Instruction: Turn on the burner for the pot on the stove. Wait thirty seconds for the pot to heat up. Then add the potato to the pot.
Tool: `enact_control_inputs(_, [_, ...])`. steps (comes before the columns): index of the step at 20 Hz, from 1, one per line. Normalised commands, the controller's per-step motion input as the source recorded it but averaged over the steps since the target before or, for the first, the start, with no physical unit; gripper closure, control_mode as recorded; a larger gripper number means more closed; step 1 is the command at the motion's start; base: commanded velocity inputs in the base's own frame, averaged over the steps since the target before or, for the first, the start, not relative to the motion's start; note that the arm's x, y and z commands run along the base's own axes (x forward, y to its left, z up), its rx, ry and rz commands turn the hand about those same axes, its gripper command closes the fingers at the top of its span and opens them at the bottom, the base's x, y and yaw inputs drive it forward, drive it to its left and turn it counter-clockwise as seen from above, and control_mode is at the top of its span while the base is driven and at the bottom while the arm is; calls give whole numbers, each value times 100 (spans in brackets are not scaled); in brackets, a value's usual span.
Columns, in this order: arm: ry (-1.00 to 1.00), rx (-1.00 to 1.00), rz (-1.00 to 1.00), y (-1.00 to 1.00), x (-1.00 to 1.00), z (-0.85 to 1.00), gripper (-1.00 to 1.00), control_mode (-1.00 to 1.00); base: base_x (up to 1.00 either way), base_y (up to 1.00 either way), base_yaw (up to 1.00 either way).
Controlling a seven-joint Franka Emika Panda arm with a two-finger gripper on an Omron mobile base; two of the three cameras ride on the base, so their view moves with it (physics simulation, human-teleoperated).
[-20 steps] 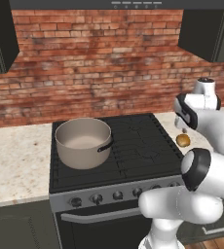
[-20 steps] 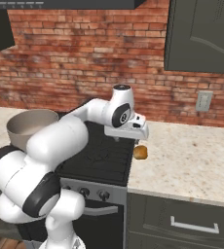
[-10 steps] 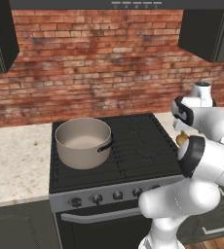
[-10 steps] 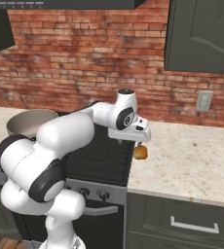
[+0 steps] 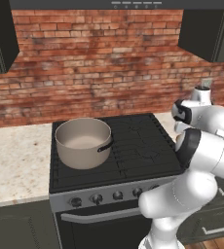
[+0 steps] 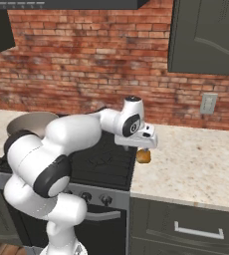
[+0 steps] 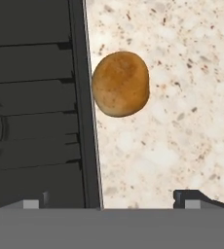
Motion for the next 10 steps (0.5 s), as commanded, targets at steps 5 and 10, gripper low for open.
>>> enact_control_inputs(5, [0,1,2,0,17,-25,-100,-100,0,0,0])
enact_control_inputs(10, [0,0,1,-8,31,-20,-100,-100,0,0,0])
